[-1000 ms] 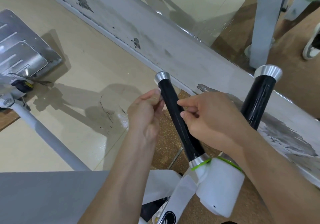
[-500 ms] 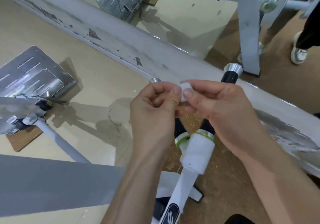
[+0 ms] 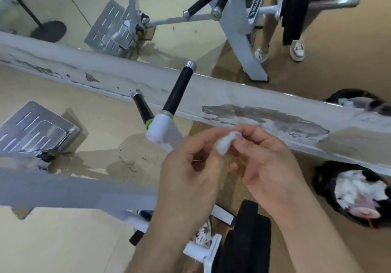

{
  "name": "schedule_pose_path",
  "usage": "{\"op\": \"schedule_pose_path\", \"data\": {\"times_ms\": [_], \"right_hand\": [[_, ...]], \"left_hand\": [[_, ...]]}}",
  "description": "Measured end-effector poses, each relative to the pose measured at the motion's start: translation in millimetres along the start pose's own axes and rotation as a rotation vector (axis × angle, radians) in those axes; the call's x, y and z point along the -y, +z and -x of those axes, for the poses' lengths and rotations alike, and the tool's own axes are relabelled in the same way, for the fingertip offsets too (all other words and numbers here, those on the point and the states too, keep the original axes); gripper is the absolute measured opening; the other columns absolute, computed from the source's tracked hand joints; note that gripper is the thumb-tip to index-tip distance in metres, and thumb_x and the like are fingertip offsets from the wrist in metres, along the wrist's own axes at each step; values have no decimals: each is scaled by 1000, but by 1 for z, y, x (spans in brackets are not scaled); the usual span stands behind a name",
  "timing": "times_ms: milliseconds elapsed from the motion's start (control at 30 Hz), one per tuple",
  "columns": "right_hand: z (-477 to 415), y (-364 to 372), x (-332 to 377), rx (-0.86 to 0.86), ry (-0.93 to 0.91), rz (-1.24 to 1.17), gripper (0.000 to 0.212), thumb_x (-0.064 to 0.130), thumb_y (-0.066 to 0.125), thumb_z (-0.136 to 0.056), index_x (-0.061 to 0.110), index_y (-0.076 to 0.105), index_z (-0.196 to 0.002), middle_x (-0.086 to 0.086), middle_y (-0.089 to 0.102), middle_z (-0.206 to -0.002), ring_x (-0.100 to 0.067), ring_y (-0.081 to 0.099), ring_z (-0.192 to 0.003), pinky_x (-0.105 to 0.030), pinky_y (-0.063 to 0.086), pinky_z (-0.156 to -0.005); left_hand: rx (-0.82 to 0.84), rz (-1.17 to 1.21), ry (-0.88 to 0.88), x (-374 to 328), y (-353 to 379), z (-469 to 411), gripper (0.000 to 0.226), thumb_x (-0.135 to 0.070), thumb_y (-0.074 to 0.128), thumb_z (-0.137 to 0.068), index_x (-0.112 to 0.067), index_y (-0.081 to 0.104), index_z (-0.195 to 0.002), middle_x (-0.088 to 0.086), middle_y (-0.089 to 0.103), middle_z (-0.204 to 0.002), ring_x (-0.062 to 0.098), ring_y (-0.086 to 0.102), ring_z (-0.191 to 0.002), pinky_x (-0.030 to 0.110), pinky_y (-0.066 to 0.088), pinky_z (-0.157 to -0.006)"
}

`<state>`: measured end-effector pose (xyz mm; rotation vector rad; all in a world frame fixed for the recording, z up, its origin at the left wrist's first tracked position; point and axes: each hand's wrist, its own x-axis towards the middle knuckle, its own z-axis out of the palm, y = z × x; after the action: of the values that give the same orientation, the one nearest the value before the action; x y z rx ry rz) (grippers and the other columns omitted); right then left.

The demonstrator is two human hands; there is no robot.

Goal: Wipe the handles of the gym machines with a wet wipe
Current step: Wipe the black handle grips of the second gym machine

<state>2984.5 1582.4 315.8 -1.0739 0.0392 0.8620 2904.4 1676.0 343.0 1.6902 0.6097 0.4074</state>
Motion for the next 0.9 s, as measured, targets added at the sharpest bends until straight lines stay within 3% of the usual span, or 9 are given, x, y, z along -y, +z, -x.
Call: {"op": "schedule_pose_path", "data": {"times_ms": [67,133,233,367,500,667,800,900], "right_hand": [[39,-24,2,-18,-10,-84,10,8,60,-74,10,67,-81,-10,67,-80,-19,58,-67,-21,44,-43],[77,-48,5,-62,-20,-137,12,12,64,-74,8,67,-85,-18,65,-87,-24,52,-70,-20,42,-41],[127,-82,15,-157,-42,-195,13,15,67,-72,6,70,-81,-13,62,-73,-12,50,-54,-16,39,-39],[180,-121,30,-240,-31,-151,15,21,65,-79,7,66,-82,-4,59,-65,-8,50,-50,-16,40,-40],[212,-152,40,-328,27,-113,21,23,63,-80,4,63,-89,-10,62,-73,-9,53,-50,-17,42,-39],[224,-172,45,-365,21,-338,8,16,65,-74,10,65,-80,-6,59,-73,-6,47,-49,-13,40,-37],[235,-189,53,-392,8,-369,22,6,63,-75,4,72,-95,-9,64,-81,-11,57,-62,-15,51,-46],[249,-217,64,-438,4,-136,18,-1,65,-73,3,75,-88,-11,68,-80,-14,64,-65,-19,57,-59]], "left_hand": [[40,-25,13,-10,24,34,23,-24,60,-83,-43,73,-78,-19,60,-58,-6,52,-53,5,38,-52],[55,-38,7,-18,46,65,22,-18,65,-84,-36,74,-77,-4,64,-62,1,56,-57,12,45,-55],[111,29,-55,-20,80,100,10,-16,68,-85,-22,73,-78,4,69,-72,17,62,-68,29,52,-67],[197,349,-322,-27,125,136,15,-15,60,-90,-11,63,-76,18,70,-83,23,67,-74,26,54,-64],[243,387,-337,-33,152,155,19,-3,64,-84,-20,66,-74,7,65,-69,18,61,-64,23,49,-56],[401,403,-388,-33,164,157,13,-6,77,-72,-19,76,-72,1,70,-77,12,62,-76,28,46,-73],[490,159,-330,-37,174,155,18,-6,72,-80,-22,79,-81,-5,73,-77,9,66,-72,26,52,-70],[570,-120,-224,-40,194,153,16,-13,75,-80,-27,77,-87,-7,73,-78,7,67,-73,24,56,-71]]}}
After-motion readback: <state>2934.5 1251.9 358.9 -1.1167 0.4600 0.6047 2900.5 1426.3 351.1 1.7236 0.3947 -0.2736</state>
